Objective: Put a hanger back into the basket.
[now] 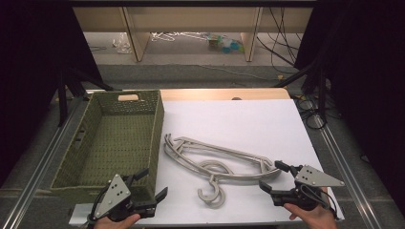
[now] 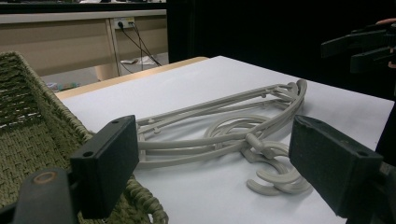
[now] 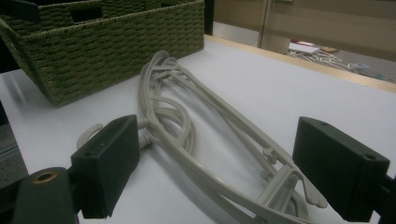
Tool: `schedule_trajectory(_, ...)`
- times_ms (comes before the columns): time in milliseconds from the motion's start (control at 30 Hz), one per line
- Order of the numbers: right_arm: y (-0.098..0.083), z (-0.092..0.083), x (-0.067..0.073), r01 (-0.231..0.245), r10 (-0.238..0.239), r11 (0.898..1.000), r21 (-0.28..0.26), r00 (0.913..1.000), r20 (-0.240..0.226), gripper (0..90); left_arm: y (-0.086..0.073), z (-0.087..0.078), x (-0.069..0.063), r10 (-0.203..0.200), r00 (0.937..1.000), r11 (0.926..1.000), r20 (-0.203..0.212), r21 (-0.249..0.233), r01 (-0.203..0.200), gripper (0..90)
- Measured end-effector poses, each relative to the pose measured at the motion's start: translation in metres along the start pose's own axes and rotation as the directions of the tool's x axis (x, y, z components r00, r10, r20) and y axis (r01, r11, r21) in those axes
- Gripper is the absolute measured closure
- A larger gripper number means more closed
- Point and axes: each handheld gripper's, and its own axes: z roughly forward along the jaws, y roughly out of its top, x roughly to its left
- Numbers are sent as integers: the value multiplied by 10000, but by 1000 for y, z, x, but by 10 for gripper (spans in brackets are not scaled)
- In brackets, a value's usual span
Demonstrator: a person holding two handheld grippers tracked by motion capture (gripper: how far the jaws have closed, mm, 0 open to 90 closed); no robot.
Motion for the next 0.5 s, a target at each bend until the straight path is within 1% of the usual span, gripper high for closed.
schedule_trajectory(33, -1, 2, 1, -56, 56, 9999, -123, 10000, -10, 155, 0, 0, 0, -11, 10000, 10000, -6, 7, 11, 159)
schedule_trajectory(67, 0, 1, 1, 37, -37, 10000, 50, 10000, 29, 155, 0, 0, 0, -43, 10000, 10000, -31, 3, 43, 160)
schedule_trajectory(100, 0, 2, 1, 83, -83, 10000, -15, 9999, 62, 156, 0, 0, -1, -61, 10000, 10000, -29, 11, 61, 159)
schedule_trajectory(167, 1, 2, 1, 256, -255, 9994, 247, 9997, -19, 157, 0, 1, -1, -61, 10000, 10000, -4, 32, 61, 159)
schedule_trajectory(200, 1, 5, 2, 220, -216, 9996, 167, 9994, -257, 159, 0, 1, -1, -46, 10000, 10000, -3, 53, 46, 159)
schedule_trajectory(233, 1, 5, 1, 454, -445, 9983, 360, 9987, -246, 162, 0, 1, -2, -29, 10000, 10000, 25, 69, 29, 160)
schedule_trajectory(267, 1, 6, 1, 627, -620, 9974, 361, 9979, -187, 163, 0, 1, -2, -29, 10000, 10000, 25, 69, 29, 160)
schedule_trajectory(300, 2, 8, 2, 650, -631, 9963, 567, 9974, -357, 166, -1, 2, -2, -33, 10000, 10000, 75, -21, 33, 159)
schedule_trajectory(333, 2, 10, 1, 772, -744, 9951, 614, 9961, -464, 172, -1, 2, -2, -33, 10000, 10000, 75, -21, 33, 159)
schedule_trajectory(367, 2, 11, 2, 756, -714, 9942, 771, 9959, -555, 176, -1, 2, -2, -34, 9999, 10000, 98, -44, 34, 159)
schedule_trajectory(400, 2, 14, 2, 931, -885, 9923, 814, 9944, -586, 178, 0, 1, -2, -28, 10000, 10000, 39, 75, 28, 160)
schedule_trajectory(467, 3, 15, 2, 981, -925, 9914, 864, 9935, -671, 181, -1, 2, -2, -36, 10000, 10000, 41, 65, 36, 160)
schedule_trajectory(500, 3, 19, 0, 1121, -1052, 9887, 999, 9918, -720, 186, 0, 2, -2, -51, 10000, 10000, 38, 58, 50, 160)
